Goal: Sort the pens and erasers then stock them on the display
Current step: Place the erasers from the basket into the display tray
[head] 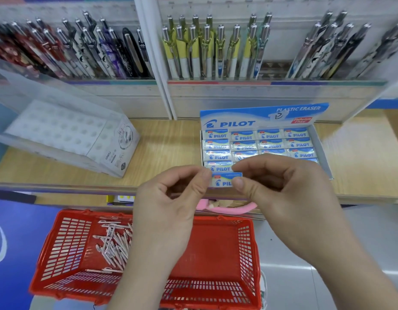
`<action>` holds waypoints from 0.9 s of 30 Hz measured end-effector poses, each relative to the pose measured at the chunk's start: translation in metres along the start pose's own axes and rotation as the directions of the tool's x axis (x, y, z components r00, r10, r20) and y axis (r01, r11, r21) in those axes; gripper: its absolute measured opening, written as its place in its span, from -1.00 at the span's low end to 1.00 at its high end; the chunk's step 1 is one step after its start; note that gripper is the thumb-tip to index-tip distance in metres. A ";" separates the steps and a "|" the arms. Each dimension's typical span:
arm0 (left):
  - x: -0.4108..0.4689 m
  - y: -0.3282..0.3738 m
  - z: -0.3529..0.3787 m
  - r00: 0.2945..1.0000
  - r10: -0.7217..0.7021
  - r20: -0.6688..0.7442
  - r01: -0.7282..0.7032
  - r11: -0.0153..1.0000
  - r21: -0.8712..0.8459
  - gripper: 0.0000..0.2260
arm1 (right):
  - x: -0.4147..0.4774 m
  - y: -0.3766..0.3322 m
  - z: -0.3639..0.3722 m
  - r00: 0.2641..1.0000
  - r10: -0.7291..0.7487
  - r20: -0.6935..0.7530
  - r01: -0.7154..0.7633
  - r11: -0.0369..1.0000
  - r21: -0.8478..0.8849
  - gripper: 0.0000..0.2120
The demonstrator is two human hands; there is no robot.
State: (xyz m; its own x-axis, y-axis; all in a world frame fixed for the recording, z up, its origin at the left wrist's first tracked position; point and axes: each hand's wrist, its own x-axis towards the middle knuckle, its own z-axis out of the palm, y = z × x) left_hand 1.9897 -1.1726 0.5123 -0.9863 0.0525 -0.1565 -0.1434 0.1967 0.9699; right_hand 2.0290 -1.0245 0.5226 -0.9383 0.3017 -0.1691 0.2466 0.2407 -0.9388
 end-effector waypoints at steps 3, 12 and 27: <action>0.005 -0.011 -0.002 1.000 0.017 0.002 -0.017 0.996 0.091 -0.90 | 0.005 0.003 0.000 0.996 -0.047 -0.070 0.031 0.976 -0.213 -0.82; 0.009 -0.014 0.006 1.000 -0.022 -0.001 0.022 0.993 0.117 -0.80 | 0.018 -0.005 0.009 0.998 -0.006 -0.057 -0.025 0.844 -0.536 -0.89; 0.015 -0.016 0.005 0.999 -0.025 0.036 0.017 0.979 0.204 -0.76 | 0.037 -0.006 0.009 0.997 0.068 0.030 -0.045 0.872 -0.488 -0.86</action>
State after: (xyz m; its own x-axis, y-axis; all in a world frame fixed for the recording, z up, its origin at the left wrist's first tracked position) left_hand 1.9773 -1.1698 0.4935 -0.9789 0.0825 -0.1868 -0.1402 0.3935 0.9086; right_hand 1.9905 -1.0233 0.5188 -0.9262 0.2892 -0.2419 0.3754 0.6462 -0.6645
